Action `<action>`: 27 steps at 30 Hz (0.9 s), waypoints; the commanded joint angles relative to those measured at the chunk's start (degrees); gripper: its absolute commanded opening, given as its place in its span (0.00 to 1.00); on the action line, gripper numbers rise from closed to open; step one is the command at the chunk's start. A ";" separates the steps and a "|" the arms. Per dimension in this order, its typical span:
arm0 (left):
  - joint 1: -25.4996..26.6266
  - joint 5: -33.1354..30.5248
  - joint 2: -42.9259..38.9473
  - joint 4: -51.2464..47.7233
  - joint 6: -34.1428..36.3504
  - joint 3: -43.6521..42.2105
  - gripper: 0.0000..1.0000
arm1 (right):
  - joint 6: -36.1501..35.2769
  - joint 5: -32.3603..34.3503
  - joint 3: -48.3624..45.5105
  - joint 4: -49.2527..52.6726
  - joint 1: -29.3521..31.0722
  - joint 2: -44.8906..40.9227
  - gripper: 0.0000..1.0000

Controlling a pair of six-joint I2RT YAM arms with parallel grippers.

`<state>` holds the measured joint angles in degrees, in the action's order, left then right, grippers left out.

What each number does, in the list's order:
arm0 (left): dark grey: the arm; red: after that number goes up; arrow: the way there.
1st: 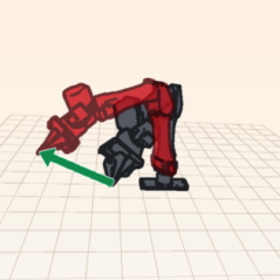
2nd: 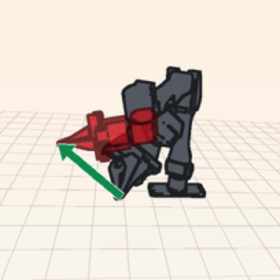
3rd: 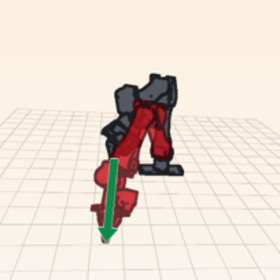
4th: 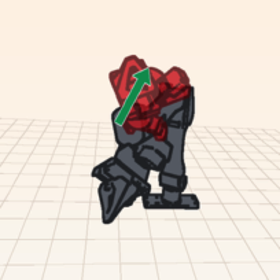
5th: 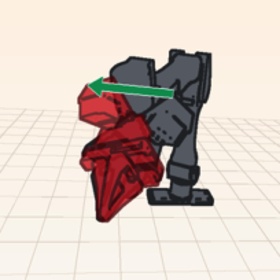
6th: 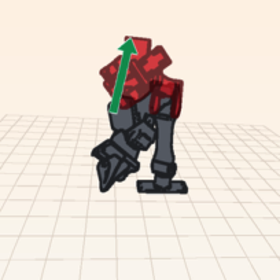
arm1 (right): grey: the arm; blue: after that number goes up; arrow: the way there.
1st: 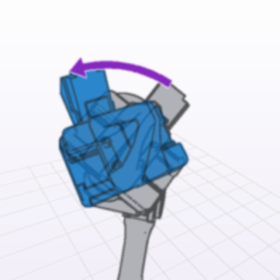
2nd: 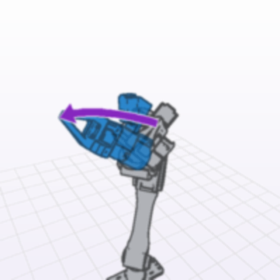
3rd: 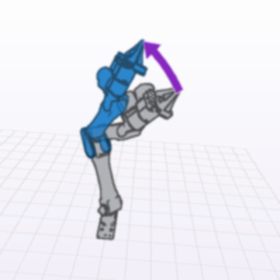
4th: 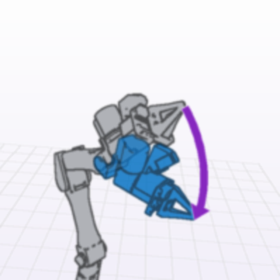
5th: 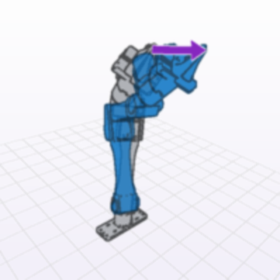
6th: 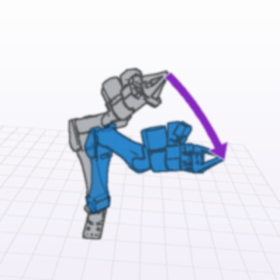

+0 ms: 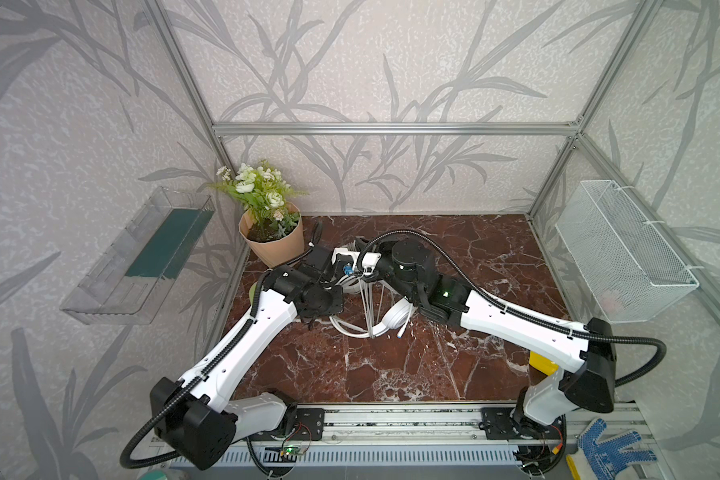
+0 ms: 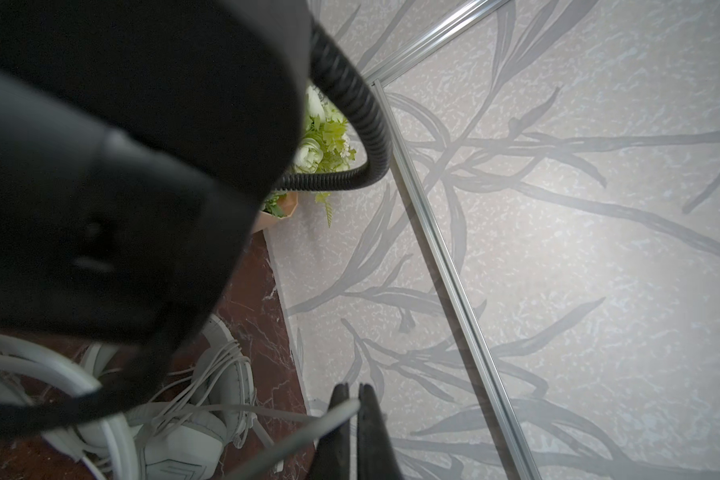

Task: Wrap the headphones

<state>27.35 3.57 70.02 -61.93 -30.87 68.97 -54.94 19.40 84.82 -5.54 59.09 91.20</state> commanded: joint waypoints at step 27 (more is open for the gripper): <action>6.82 1.52 -8.92 -5.12 0.13 6.48 0.00 | 12.39 -4.76 8.78 8.12 -7.08 4.07 0.00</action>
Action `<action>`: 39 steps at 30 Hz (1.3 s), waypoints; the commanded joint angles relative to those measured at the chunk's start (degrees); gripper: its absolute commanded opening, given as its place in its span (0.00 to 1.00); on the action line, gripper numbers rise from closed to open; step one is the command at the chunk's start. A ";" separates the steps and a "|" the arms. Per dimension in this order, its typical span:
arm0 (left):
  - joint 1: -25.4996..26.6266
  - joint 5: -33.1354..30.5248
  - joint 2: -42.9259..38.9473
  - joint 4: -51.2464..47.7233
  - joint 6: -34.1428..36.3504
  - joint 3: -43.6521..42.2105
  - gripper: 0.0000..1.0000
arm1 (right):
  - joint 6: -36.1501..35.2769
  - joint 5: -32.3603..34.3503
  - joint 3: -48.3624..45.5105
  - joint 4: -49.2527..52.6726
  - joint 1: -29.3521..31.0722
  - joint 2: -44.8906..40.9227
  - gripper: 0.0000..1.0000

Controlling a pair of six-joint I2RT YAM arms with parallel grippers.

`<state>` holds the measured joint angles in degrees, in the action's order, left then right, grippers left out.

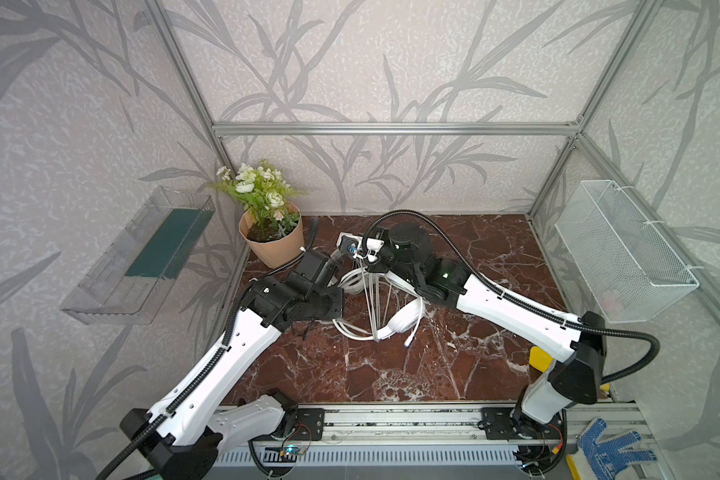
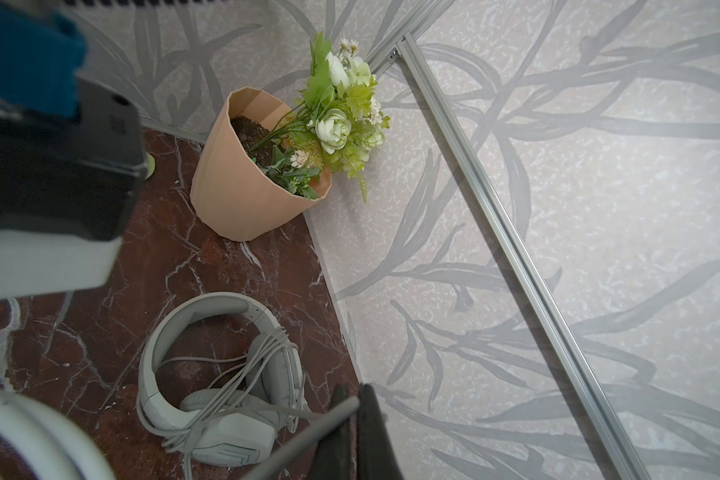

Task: Wrap the headphones

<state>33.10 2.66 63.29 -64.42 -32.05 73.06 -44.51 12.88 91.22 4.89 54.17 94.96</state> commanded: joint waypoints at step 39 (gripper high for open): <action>1.22 -3.22 -6.52 -2.76 3.36 5.50 0.00 | 5.14 -5.68 -5.04 1.67 -6.01 -5.05 0.17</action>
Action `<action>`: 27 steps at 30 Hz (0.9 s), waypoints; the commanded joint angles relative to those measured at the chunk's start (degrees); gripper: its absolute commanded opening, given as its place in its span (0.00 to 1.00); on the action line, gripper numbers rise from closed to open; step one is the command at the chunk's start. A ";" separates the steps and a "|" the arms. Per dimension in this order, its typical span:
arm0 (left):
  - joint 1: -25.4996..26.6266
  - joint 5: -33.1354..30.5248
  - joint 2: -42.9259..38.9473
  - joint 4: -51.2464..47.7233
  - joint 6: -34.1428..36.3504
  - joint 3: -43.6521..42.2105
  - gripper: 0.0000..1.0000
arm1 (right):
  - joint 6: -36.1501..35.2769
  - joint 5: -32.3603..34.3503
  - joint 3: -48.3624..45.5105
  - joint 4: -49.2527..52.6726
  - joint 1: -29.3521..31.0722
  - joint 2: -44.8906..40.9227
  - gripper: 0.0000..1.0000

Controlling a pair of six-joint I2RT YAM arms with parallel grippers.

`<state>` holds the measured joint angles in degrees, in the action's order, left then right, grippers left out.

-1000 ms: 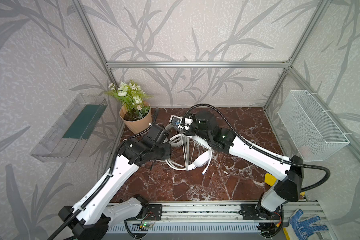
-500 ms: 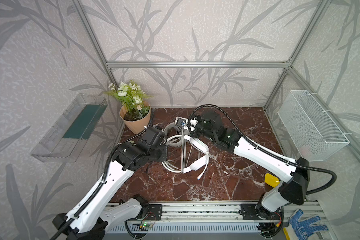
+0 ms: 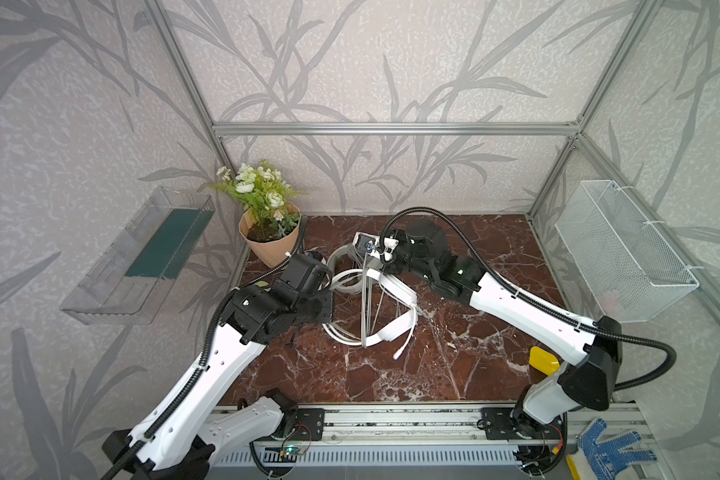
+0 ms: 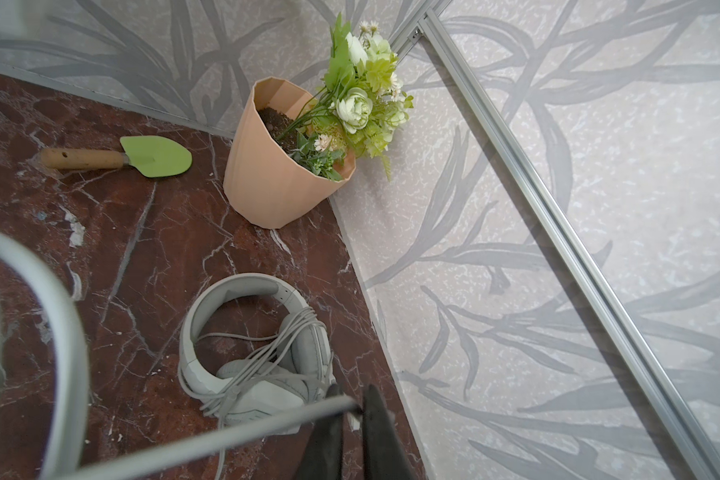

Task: Wrap the headphones

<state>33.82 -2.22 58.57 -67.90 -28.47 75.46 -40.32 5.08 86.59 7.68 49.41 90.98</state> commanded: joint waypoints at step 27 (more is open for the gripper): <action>0.01 -4.73 0.41 -2.48 -0.86 7.27 0.00 | 11.20 3.68 -7.61 -10.01 -6.31 -8.34 0.76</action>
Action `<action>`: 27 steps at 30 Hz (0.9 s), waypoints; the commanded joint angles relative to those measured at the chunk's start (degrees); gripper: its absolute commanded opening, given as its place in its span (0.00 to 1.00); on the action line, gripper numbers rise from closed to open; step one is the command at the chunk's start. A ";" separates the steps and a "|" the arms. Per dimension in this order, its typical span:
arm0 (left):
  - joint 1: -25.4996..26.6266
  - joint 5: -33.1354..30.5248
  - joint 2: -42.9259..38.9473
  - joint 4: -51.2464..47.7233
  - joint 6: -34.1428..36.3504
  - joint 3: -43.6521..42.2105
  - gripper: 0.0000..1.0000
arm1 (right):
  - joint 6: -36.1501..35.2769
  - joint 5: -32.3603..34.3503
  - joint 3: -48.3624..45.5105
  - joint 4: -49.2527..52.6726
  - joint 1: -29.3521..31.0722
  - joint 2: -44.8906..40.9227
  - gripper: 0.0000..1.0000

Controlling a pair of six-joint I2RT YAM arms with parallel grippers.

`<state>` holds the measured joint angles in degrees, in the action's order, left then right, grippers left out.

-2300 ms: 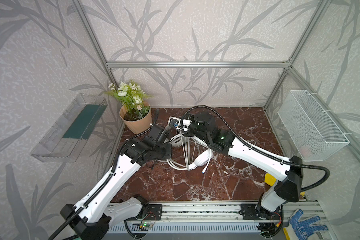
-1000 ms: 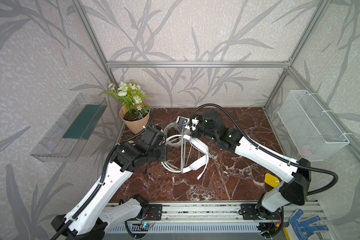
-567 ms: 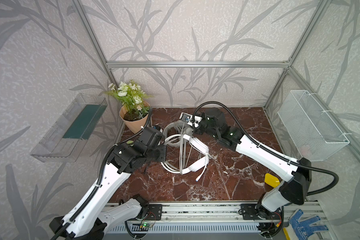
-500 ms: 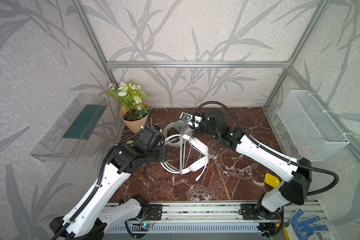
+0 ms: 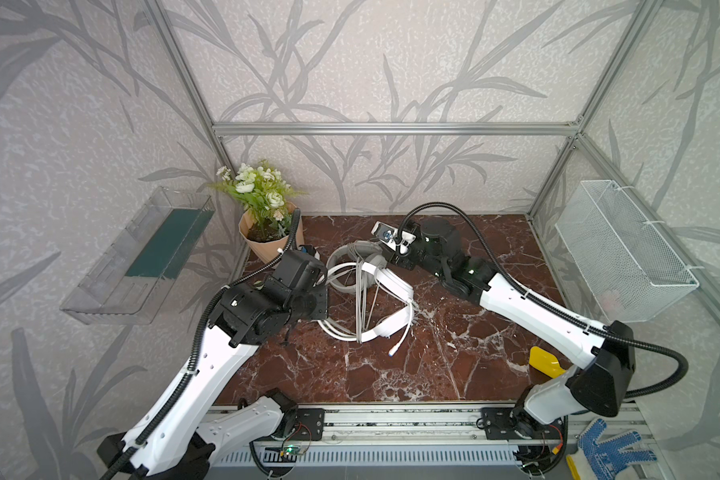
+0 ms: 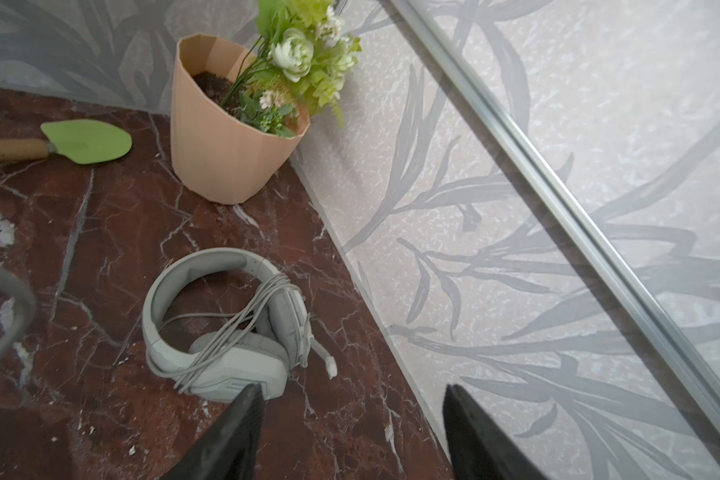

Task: Wrap the headphones

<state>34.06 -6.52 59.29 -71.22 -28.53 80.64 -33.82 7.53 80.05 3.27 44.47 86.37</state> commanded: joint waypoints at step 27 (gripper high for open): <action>-0.44 3.36 -0.12 2.58 -3.67 6.31 0.00 | 56.20 -8.14 -43.72 -27.07 -12.13 -18.15 0.95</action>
<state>33.95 -4.36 59.68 -71.22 -29.89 84.42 17.50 3.88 37.78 -17.85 32.14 69.14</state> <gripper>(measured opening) 0.069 0.954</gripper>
